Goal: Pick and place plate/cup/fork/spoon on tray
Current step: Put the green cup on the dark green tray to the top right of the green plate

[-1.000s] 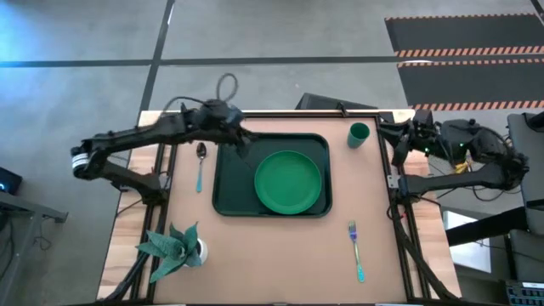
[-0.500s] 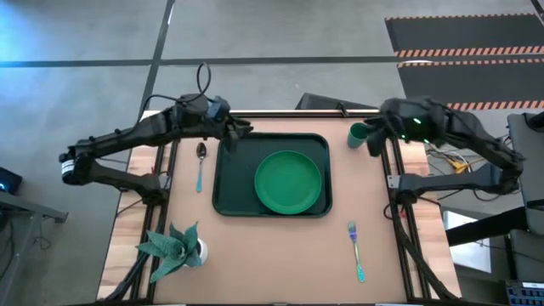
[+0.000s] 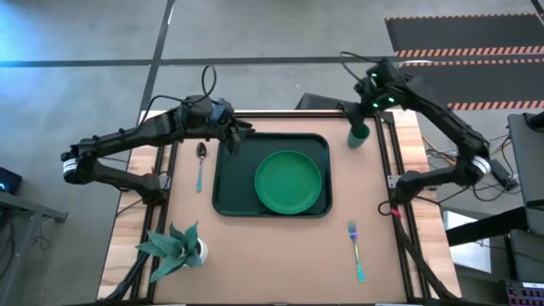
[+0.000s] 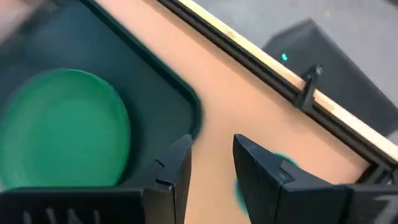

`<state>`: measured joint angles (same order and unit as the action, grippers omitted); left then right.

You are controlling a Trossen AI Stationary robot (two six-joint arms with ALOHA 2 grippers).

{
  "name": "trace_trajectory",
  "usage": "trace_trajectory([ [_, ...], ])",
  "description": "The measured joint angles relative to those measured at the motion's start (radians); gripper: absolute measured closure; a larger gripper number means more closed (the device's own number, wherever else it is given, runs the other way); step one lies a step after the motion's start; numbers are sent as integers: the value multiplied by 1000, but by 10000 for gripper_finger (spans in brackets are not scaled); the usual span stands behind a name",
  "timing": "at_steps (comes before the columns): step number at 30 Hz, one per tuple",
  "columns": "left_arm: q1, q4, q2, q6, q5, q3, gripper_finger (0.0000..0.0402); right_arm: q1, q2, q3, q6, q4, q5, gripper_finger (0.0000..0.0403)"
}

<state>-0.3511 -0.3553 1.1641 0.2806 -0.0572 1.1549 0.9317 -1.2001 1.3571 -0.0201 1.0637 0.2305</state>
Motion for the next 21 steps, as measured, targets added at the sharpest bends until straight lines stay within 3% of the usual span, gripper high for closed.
trace_trajectory([
  [6, 0, 0, -1, 0, -1, 0, 314, 108, -78, 2, -55, 113, 5, 293],
  [13, 1, 0, -1, 0, -1, 0, 314, 146, -149, -2, -127, 200, -5, 293],
  [21, 1, 0, -1, 0, -1, 0, 314, 150, -204, -5, -155, 210, -130, 293],
])
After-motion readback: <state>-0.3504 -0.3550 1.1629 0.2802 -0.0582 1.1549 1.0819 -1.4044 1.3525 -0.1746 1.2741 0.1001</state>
